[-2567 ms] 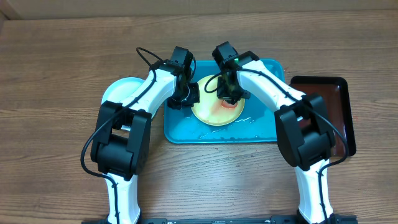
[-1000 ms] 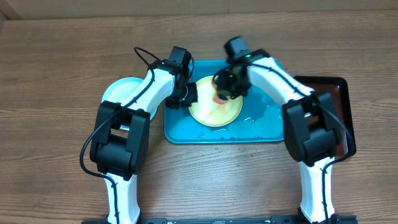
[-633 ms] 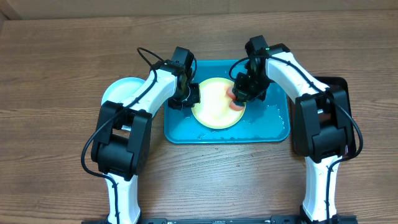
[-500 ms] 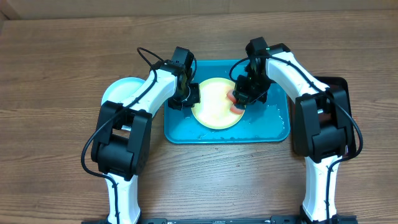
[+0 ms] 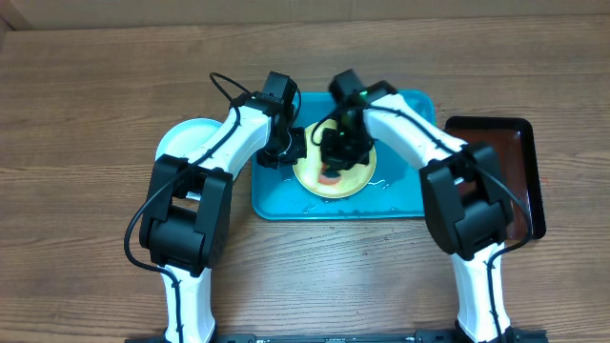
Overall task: Clean dirty plates on tray and stack at the side
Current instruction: 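Keep scrubbing the yellow plate's red stains with the sponge in circles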
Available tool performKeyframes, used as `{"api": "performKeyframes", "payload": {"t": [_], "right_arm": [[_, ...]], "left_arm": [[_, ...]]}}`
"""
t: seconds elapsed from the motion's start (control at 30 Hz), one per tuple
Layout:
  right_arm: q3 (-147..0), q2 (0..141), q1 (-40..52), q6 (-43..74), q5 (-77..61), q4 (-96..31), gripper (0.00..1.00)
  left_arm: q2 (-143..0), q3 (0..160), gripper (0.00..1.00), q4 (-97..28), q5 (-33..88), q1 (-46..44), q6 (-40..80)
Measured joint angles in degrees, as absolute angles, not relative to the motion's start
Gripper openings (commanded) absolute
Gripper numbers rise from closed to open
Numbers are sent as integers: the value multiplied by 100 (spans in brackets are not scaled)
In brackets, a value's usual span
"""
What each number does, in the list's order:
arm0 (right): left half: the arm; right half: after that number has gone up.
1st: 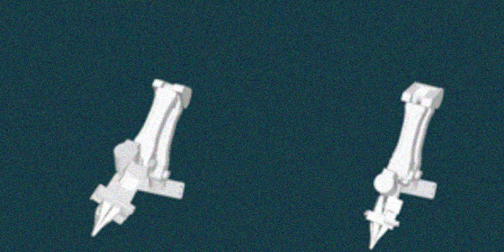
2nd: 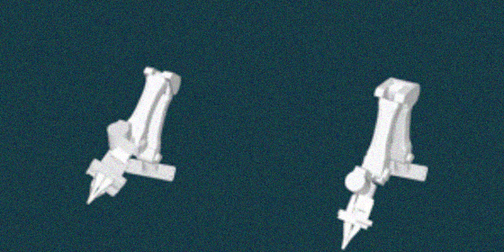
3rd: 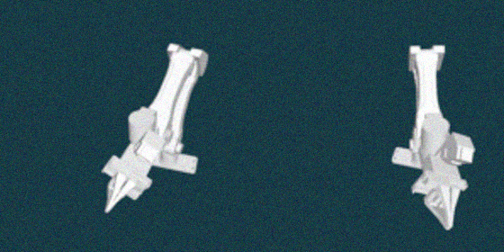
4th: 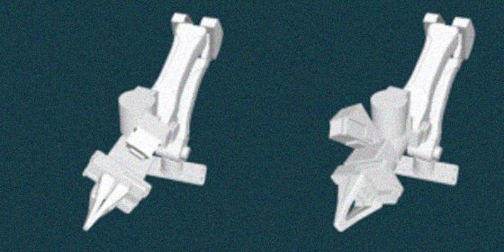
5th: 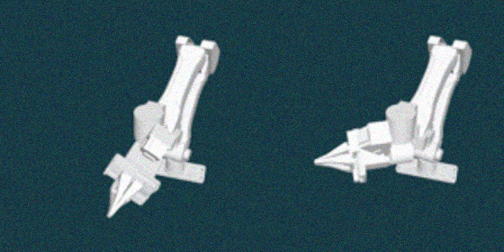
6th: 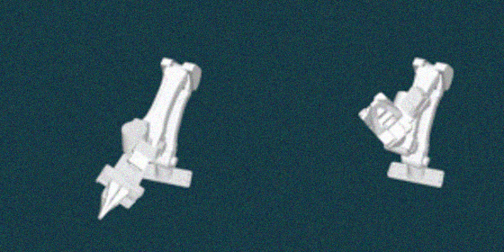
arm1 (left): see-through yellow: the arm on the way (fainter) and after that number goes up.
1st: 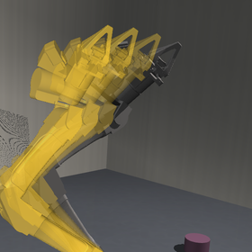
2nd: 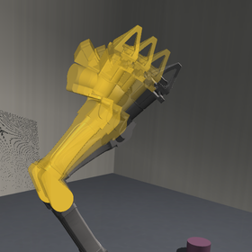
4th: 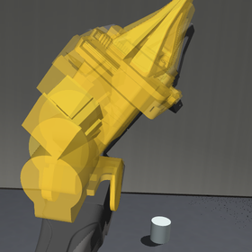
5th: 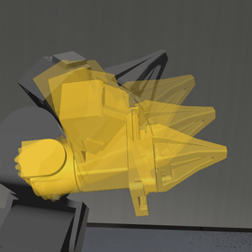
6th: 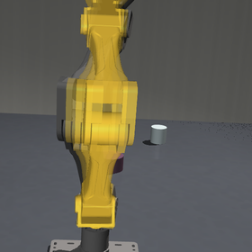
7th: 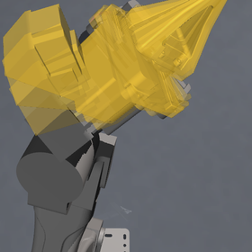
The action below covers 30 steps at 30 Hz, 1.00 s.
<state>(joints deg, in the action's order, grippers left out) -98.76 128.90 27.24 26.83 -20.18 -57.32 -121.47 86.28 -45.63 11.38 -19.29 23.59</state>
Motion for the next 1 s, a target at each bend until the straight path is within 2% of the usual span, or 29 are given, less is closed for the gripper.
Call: {"api": "performKeyframes", "payload": {"t": [0.27, 0.53, 1.0], "right_arm": [[-9854, 12895, 2797, 3312, -2053, -4836, 4], [-9854, 12897, 2484, 3667, -1734, -4718, 4], [-9970, 12523, 1957, 3441, -1328, -6095, 4]], "left_arm": [[-12147, 8628, 4, -4563, 1135, -1929, 2359], [-12147, 8628, 4, -4563, 1138, -1929, 2357], [-12147, 8628, 4, -4482, 1135, -1929, 2220]]}}
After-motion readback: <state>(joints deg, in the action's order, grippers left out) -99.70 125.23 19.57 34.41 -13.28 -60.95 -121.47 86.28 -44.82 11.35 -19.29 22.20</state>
